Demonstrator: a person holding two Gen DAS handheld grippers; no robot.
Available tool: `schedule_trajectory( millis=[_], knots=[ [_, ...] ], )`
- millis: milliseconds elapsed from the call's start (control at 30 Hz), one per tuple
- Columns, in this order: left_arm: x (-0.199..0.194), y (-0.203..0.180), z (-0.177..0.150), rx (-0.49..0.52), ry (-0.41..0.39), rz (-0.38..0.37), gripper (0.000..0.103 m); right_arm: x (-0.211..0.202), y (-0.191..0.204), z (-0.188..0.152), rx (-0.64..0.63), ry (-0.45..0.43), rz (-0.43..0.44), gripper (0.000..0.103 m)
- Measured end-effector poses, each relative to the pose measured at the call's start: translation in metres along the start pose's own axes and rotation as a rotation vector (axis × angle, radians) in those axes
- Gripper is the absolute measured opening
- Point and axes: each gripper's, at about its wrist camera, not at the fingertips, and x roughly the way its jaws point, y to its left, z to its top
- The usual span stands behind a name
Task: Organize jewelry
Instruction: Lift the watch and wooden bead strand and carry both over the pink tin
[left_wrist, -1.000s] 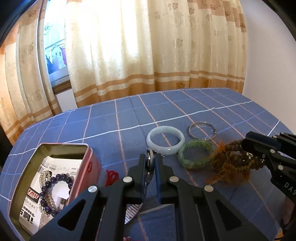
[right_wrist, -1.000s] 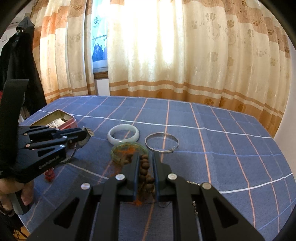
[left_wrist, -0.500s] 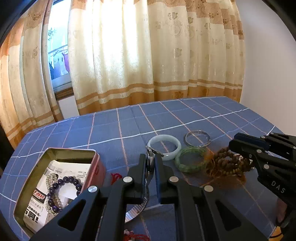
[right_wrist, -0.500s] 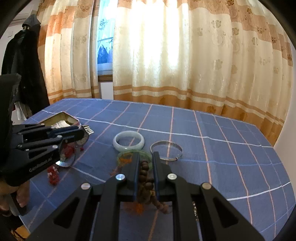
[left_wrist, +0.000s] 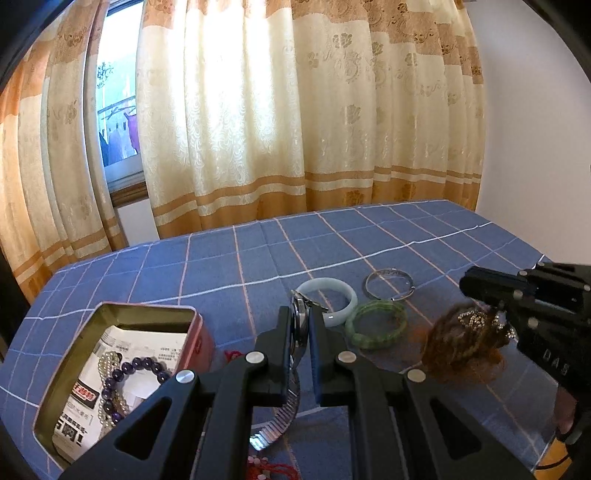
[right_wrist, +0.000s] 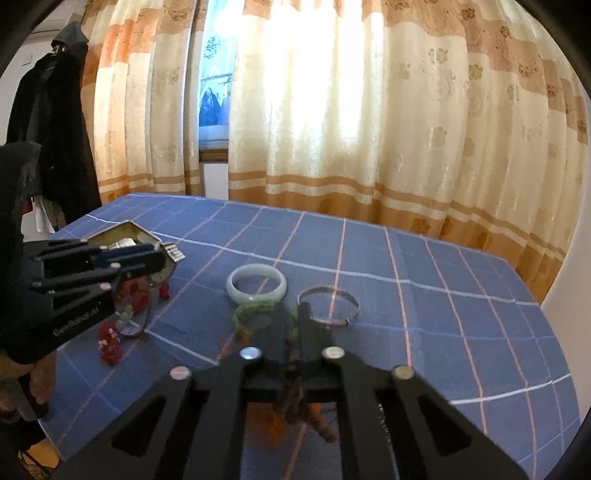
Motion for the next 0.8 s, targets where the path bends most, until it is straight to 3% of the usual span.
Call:
schedule_trajectory(
  millis=[200,267,300,333,433,800],
  knots=[
    [-0.010,0.003,0.007,0.002,-0.024,0.007,0.008,-0.002,-0.002,0.018,-0.018,0.007,0.032,0.005],
    [-0.012,0.004,0.007,0.002,-0.026,0.007,0.008,-0.001,-0.003,0.014,-0.026,0.025,0.025,0.035],
    [-0.012,0.005,0.007,0.002,-0.026,0.006,0.008,0.001,-0.003,0.008,-0.033,0.050,0.020,0.080],
    [-0.012,0.006,0.006,0.001,-0.026,0.006,0.008,0.002,-0.004,0.004,-0.029,0.057,0.022,0.091],
    [-0.011,0.007,0.004,-0.005,-0.021,0.002,0.008,0.008,-0.004,-0.010,-0.031,0.137,0.014,0.076],
    [-0.013,0.012,-0.004,-0.027,-0.012,-0.008,0.008,0.014,0.023,-0.047,-0.089,0.290,0.155,0.074]
  ],
)
